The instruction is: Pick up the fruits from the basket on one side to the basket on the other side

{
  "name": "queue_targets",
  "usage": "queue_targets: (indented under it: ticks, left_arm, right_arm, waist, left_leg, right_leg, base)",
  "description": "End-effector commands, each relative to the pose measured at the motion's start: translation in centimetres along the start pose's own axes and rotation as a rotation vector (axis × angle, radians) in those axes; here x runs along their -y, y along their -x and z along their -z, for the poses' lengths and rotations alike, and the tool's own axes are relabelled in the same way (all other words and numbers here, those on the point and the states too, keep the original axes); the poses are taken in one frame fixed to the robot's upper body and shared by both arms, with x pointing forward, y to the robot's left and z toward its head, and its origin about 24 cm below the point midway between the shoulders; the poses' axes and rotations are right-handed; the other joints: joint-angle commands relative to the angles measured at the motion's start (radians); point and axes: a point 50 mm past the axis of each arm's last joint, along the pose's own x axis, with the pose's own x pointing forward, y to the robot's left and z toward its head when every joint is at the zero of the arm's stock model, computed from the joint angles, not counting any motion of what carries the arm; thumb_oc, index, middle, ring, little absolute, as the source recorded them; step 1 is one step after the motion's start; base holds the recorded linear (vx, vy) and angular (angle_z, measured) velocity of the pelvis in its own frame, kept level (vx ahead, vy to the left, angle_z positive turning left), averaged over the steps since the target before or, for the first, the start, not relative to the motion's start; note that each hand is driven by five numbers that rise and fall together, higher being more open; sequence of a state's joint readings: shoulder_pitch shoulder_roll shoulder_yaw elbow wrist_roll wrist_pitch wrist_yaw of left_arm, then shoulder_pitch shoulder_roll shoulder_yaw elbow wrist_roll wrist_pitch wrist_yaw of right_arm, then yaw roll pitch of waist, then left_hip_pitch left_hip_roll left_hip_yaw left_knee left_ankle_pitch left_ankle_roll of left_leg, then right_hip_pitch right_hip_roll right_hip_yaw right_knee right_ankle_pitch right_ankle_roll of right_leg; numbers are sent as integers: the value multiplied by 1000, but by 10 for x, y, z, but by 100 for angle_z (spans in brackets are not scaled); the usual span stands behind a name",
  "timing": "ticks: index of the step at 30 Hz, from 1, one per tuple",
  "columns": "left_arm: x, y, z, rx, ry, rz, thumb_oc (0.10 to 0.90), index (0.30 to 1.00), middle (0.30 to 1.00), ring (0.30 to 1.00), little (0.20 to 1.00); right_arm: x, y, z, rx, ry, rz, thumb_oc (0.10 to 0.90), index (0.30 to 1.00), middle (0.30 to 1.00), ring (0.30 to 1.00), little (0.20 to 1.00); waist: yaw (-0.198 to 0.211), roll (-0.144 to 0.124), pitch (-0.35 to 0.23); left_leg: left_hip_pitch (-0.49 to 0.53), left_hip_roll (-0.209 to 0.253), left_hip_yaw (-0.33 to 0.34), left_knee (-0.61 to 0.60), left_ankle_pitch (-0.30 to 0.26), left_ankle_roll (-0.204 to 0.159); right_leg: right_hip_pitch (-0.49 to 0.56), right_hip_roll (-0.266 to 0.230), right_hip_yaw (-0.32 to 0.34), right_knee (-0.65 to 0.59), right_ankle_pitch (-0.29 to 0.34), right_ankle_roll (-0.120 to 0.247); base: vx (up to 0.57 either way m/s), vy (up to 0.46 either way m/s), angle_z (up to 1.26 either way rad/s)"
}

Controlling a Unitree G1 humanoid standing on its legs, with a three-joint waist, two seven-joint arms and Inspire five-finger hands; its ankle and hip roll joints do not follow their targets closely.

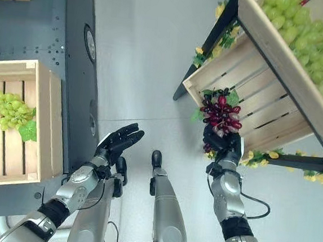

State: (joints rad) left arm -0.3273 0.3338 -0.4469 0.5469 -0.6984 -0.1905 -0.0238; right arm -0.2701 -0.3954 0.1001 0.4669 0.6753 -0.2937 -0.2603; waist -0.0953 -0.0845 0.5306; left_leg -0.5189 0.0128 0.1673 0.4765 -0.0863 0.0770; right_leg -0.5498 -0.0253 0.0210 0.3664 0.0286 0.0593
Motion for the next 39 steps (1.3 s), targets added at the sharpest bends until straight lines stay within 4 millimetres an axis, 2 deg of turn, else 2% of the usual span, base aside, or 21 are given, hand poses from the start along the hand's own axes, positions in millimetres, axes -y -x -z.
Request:
queue_targets:
  ticks: [1, 2, 9, 13, 16, 21, 25, 33, 34, 35, 39]
  left_arm:
    - [30, -5, -35, 181, -36, 132, 800, 900, 900, 900, 900]
    - [30, -8, -40, 189, -57, 146, 800, 900, 900, 900, 900]
    - [30, -8, -46, 188, -75, 175, 800, 900, 900, 900, 900]
    - [25, -3, -45, 180, -80, 179, 800, 900, 900, 900, 900]
    - [19, 0, -42, 167, -78, 180, 800, 900, 900, 900, 900]
    - [17, 2, -42, 154, -99, 193, 800, 900, 900, 900, 900]
    - [18, 3, -47, 166, -118, 210, 800, 900, 900, 900, 900]
    - [19, 1, -51, 178, -116, 218, 800, 900, 900, 900, 900]
    - [18, 1, -50, 176, -118, 217, 800, 900, 900, 900, 900]
    - [18, 2, -50, 174, -119, 216, 800, 900, 900, 900, 900]
    - [16, 3, -50, 174, -122, 215, 800, 900, 900, 900, 900]
  right_arm:
    - [12, -17, -92, 430, 31, 54, 400, 300, 300, 300, 300]
    - [16, -24, -108, 476, 70, 94, 400, 300, 300, 300, 300]
    - [37, -41, -154, 557, 248, 218, 400, 300, 300, 300, 300]
    - [50, -48, -178, 557, 284, 263, 400, 300, 300, 300, 300]
    - [60, -52, -191, 558, 301, 299, 400, 300, 300, 300, 300]
    - [78, -53, -197, 509, 295, 376, 400, 300, 300, 300, 300]
    - [91, -56, -195, 455, 234, 432, 400, 300, 300, 300, 300]
    - [92, -64, -200, 379, 182, 437, 400, 300, 300, 300, 300]
    - [93, -65, -197, 359, 181, 437, 546, 519, 519, 519, 519]
    - [94, -66, -196, 343, 186, 440, 800, 900, 900, 900, 900]
    - [101, -66, -184, 264, 168, 480, 800, 900, 900, 900, 900]
  waist:
    - [-9, 29, -11]
    - [-7, 33, -11]
    - [3, 59, -11]
    - [21, 66, -11]
    - [30, 61, -11]
    - [39, 47, -11]
    - [50, 38, -11]
    - [60, 36, -11]
    - [61, 35, -11]
    - [62, 34, -11]
    - [64, 31, -11]
  left_leg:
    - [0, -63, -2, 114, -132, -6]
    - [-30, -58, -1, 149, -146, -4]
    - [-144, -51, -3, 290, -203, 0]
    - [-198, -59, -14, 330, -215, 3]
    - [-215, -52, -18, 354, -225, 2]
    - [-246, -40, -33, 405, -241, -3]
    - [-242, -43, -43, 398, -239, -8]
    - [-227, -51, -52, 361, -221, -15]
    - [-223, -51, -53, 354, -219, -16]
    - [-219, -51, -53, 350, -217, -16]
    - [-204, -49, -54, 335, -216, -17]
  right_leg:
    - [14, 52, -73, 121, -81, -56]
    - [-15, 49, -81, 159, -97, -62]
    - [-124, 28, -108, 307, -146, -75]
    - [-179, 30, -113, 361, -159, -80]
    - [-195, 29, -122, 389, -168, -84]
    - [-217, 26, -140, 429, -177, -86]
    - [-203, 31, -147, 408, -168, -84]
    - [-189, 38, -148, 390, -162, -85]
    - [-186, 39, -148, 387, -161, -86]
    - [-182, 39, -148, 384, -161, -86]
    - [-165, 42, -144, 366, -162, -87]
  base:
    - [-62, -77, 7]
    - [-40, -34, 6]
    - [-13, -11, 5]
    - [-24, -5, 3]
    - [-6, -5, -1]
    - [0, -49, 0]
    - [-4, -70, 13]
    - [3, -14, -2]
    - [16, -7, -4]
    - [19, -7, -5]
    - [12, -4, 1]
